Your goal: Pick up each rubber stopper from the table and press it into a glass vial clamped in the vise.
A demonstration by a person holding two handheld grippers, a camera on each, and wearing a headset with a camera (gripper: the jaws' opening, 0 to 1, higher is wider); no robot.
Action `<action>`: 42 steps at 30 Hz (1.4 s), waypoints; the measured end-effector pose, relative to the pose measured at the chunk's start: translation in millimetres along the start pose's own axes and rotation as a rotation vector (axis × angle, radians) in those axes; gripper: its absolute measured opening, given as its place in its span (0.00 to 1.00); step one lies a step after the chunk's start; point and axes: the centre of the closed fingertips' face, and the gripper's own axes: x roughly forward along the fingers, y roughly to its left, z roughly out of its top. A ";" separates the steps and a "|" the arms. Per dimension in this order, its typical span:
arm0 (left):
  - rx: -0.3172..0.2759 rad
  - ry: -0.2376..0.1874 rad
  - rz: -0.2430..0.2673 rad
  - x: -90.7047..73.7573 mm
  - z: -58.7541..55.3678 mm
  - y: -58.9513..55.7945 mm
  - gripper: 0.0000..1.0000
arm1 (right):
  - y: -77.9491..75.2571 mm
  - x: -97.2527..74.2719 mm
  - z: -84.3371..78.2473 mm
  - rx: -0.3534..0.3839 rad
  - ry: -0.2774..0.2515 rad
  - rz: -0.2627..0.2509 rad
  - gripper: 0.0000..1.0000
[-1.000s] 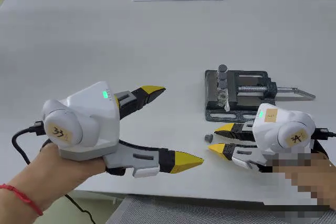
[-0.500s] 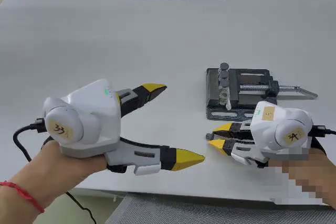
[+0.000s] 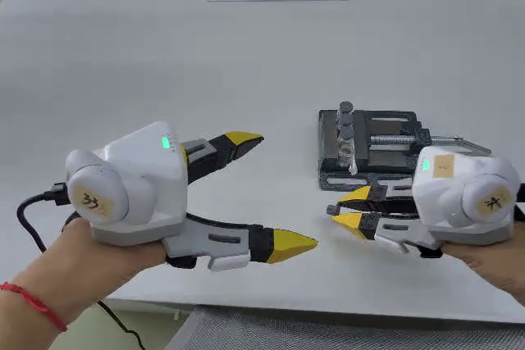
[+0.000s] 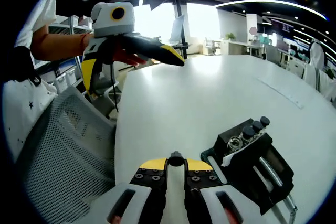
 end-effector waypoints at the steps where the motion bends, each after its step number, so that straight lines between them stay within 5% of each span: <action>1: 0.014 -0.001 -0.012 1.1 3.9 -2.1 0.75 | 1.2 -11.0 8.5 -0.001 -0.011 0.016 0.07; 11: 0.140 -0.036 -0.115 17.9 42.4 -26.5 0.44 | 19.4 -83.1 83.5 0.024 -0.151 0.148 0.07; 19: 0.201 -0.093 -0.168 22.3 69.9 -43.5 0.20 | 37.8 -97.2 109.5 0.022 -0.188 0.207 0.06; 24: 0.207 -0.129 -0.188 18.8 82.3 -48.9 0.12 | 46.5 -98.4 115.0 0.023 -0.203 0.242 0.06; 42: 0.198 -0.149 -0.227 16.4 89.8 -58.3 0.07 | 48.8 -99.1 120.9 0.007 -0.210 0.255 0.06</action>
